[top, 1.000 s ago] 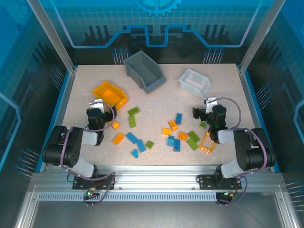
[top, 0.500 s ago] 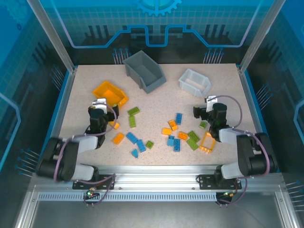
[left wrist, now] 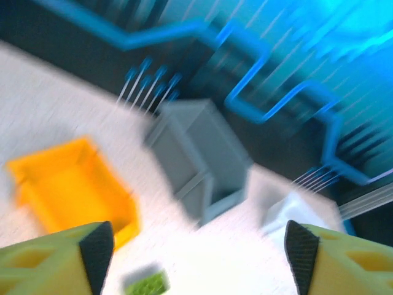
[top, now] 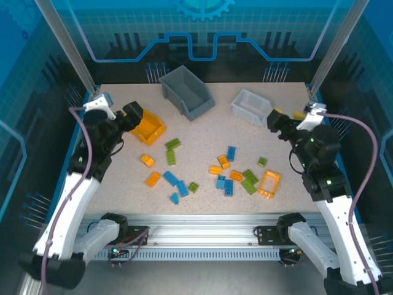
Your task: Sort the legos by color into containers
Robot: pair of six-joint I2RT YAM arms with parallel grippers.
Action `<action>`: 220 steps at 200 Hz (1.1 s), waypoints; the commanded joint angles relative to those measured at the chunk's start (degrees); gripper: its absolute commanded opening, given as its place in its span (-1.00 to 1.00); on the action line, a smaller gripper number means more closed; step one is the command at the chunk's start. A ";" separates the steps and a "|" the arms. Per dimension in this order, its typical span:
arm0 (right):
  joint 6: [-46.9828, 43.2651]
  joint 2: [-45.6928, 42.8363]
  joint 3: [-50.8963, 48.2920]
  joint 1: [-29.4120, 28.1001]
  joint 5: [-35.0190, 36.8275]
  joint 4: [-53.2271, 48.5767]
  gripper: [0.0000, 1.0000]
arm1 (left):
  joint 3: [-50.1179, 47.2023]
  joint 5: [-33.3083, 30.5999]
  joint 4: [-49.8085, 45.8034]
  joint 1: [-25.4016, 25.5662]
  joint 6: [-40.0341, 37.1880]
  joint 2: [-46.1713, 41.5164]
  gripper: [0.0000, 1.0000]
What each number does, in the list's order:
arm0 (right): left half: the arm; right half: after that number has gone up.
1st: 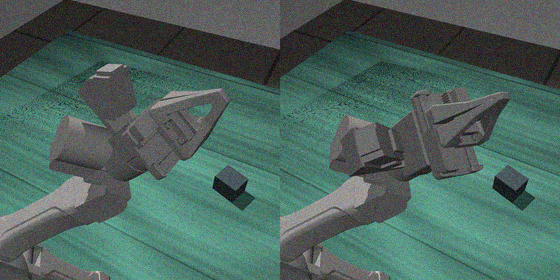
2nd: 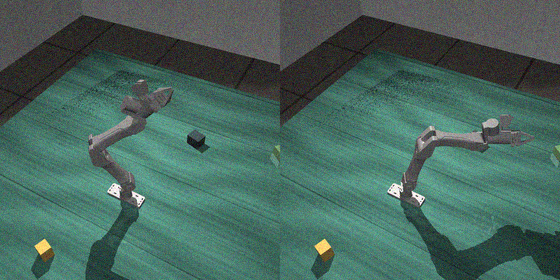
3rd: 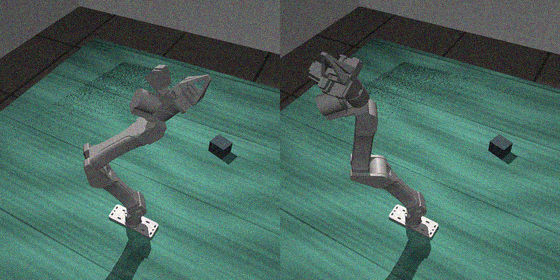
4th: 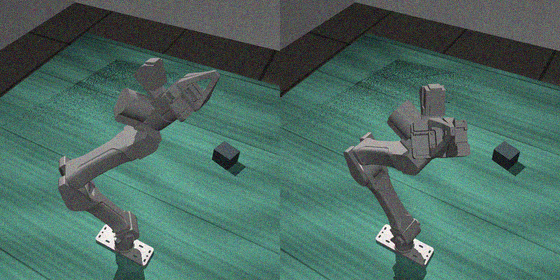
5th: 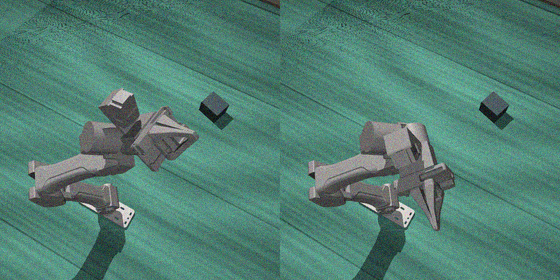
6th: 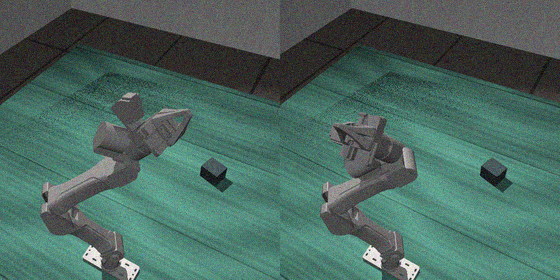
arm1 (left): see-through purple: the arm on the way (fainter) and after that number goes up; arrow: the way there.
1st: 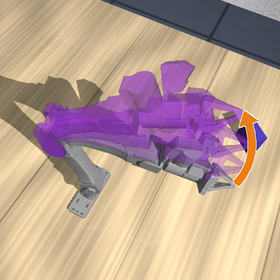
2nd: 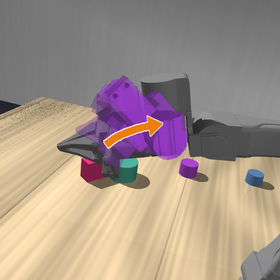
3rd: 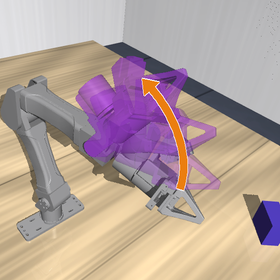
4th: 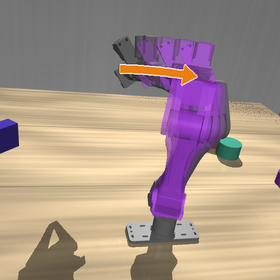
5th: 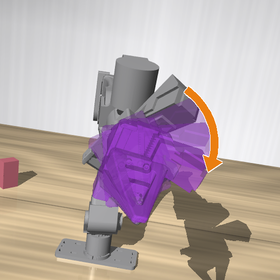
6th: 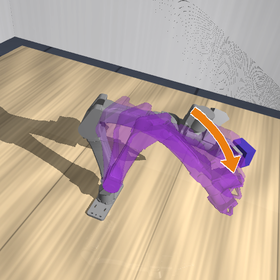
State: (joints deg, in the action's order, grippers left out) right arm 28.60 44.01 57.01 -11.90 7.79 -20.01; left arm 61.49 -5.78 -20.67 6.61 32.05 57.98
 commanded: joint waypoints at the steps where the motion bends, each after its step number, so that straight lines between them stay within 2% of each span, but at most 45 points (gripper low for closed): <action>1: 2.66 5.15 1.63 -2.34 -5.59 -16.09 0.63 | 5.44 8.00 -17.46 -2.02 7.06 10.79 0.40; 29: 0.35 12.66 4.45 -4.47 -8.55 -18.06 0.59 | 13.19 7.91 -16.24 -2.66 6.79 23.60 0.12; 44: -0.04 17.25 6.20 -4.87 -9.36 -18.02 0.60 | 18.14 6.18 -16.50 -3.07 5.90 30.93 0.11; 79: -3.98 30.14 14.76 -6.66 -9.94 -17.97 0.55 | 32.08 6.79 -17.54 -4.36 4.25 47.09 0.10; 118: -8.70 45.90 25.96 -7.26 -10.36 -15.79 0.49 | 47.73 5.44 -25.22 -4.33 2.92 62.32 0.10; 147: -14.38 59.03 38.04 -7.26 -12.67 -13.25 0.50 | 49.28 3.59 -27.35 -4.25 4.20 64.53 0.10; 167: -17.48 70.43 49.32 -7.24 -14.32 -14.69 0.41 | 45.89 1.59 -26.49 -4.16 5.61 62.49 0.16; 192: -19.47 82.69 62.69 -7.17 -15.06 -16.51 0.39 | 42.30 1.31 -24.29 -4.15 6.78 61.05 0.19; 220: -20.14 94.37 75.82 -7.09 -16.01 -17.87 0.36 | 42.64 1.65 -22.97 -4.24 5.89 63.67 0.17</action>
State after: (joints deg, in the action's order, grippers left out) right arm 11.14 130.96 123.22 -18.72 -5.85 -35.20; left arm 104.60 -3.25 -44.66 2.57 37.60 121.34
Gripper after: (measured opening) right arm 0.690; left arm 0.594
